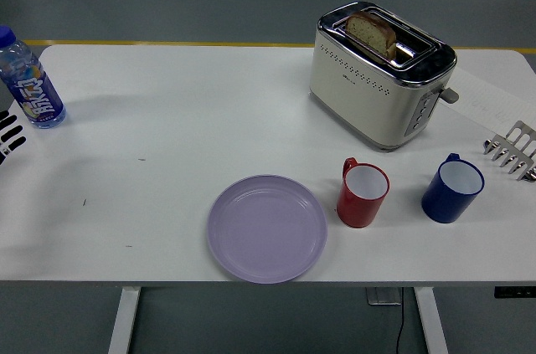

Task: Push plate across desktop

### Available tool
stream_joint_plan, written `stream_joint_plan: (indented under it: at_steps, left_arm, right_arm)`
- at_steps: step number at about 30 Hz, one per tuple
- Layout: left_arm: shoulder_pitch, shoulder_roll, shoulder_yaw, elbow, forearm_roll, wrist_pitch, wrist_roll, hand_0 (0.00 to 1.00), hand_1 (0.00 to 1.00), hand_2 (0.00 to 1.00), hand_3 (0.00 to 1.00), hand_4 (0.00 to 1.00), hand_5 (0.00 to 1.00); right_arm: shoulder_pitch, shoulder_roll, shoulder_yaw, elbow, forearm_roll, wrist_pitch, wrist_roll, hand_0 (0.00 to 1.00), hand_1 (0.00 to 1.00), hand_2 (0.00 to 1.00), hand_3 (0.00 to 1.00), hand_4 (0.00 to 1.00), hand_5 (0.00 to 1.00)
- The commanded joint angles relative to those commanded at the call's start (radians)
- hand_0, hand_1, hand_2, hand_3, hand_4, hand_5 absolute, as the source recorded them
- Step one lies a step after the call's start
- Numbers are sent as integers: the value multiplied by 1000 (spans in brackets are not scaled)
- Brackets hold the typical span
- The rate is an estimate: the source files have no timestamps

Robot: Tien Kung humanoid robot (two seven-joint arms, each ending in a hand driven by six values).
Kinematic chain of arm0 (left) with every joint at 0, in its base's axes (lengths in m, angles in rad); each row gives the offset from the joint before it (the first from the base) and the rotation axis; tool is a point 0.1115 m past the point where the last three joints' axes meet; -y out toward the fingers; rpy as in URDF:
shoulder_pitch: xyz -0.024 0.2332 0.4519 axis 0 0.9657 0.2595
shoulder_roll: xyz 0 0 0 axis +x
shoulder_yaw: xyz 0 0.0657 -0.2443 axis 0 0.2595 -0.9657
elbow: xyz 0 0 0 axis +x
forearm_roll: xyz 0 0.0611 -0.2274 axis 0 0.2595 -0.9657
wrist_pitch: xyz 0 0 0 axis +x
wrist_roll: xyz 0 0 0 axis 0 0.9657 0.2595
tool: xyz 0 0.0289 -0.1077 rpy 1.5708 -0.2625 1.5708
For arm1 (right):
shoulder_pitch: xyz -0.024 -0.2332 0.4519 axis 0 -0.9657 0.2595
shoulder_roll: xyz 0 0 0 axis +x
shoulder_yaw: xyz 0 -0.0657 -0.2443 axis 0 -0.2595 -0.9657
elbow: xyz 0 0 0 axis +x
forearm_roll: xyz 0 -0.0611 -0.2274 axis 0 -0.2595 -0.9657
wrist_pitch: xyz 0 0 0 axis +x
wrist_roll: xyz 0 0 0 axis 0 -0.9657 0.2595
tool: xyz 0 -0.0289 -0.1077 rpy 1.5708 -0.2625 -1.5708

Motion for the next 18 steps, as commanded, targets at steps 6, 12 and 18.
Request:
stream_joint_plan:
  at_steps: [6,12,18]
  left_arm:
    - [-1,0,-2,2,0,1,-1,766,773,740,650,538,998]
    - [-2,-2,-2,2,0,2,-2,766,772,740,650,538,998]
    - [2,-4,-4,7,0,2,-1,765,772,739,649,539,998]
  right_arm:
    - [2,0,1,-1,-1,0,0,566,550,667,591,337,402]
    - [4,-1,0,-1,-1,0,0,566,550,667,591,337,404]
    - [4,-2,-3,0,2,1,2,566,550,667,590,337,403]
